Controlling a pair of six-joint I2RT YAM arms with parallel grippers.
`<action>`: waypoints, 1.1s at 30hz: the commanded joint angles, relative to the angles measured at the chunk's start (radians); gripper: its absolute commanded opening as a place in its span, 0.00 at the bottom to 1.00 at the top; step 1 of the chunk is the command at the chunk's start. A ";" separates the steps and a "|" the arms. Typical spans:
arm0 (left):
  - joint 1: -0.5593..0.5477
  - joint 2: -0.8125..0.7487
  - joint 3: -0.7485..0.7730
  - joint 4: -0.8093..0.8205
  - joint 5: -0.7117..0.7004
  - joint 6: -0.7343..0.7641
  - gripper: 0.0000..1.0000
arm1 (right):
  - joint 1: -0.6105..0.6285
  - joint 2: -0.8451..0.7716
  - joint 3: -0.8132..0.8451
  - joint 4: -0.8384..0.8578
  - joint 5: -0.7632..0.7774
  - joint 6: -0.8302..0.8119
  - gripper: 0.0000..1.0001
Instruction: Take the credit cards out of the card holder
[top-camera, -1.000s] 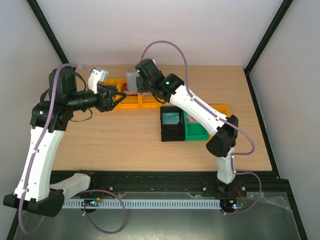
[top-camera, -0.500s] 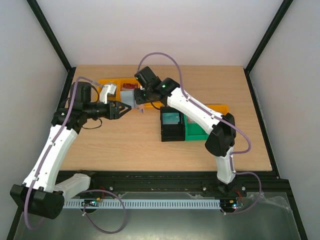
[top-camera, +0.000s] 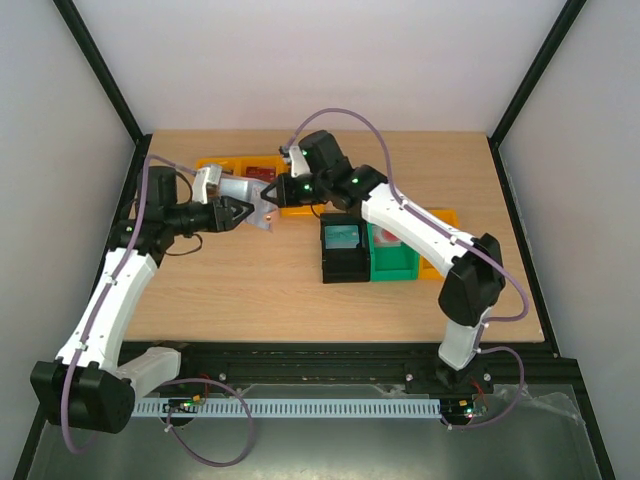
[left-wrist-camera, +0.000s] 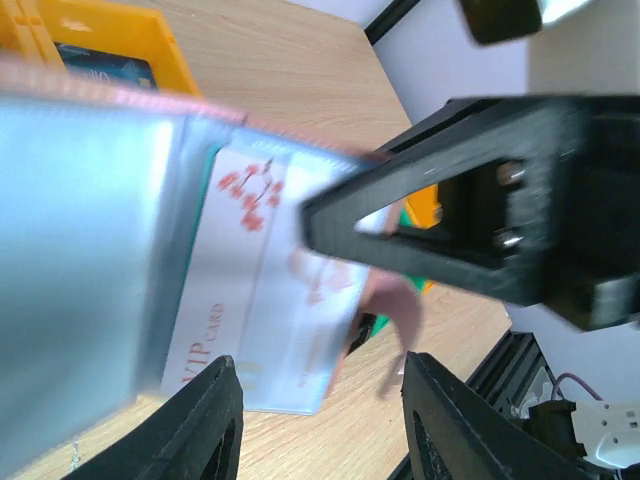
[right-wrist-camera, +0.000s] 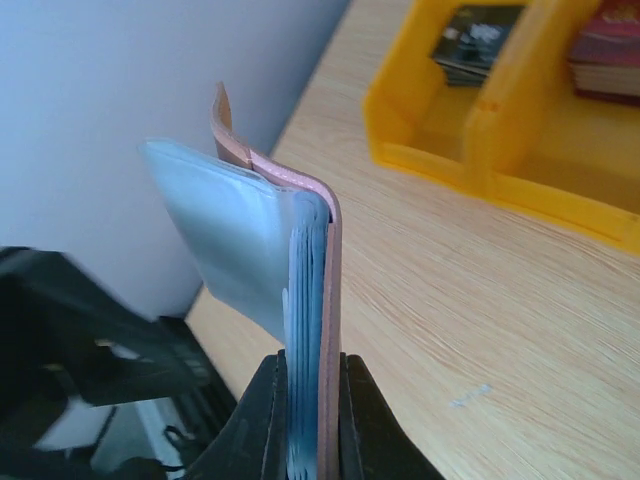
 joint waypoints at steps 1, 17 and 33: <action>0.004 -0.021 -0.022 0.029 -0.016 -0.004 0.46 | -0.010 -0.071 -0.030 0.169 -0.145 0.035 0.02; 0.015 -0.018 0.080 -0.066 0.050 0.116 0.48 | -0.013 -0.164 -0.084 0.191 -0.297 -0.134 0.02; -0.030 -0.022 0.129 -0.054 0.392 0.080 0.41 | -0.013 -0.190 -0.179 0.447 -0.385 -0.092 0.02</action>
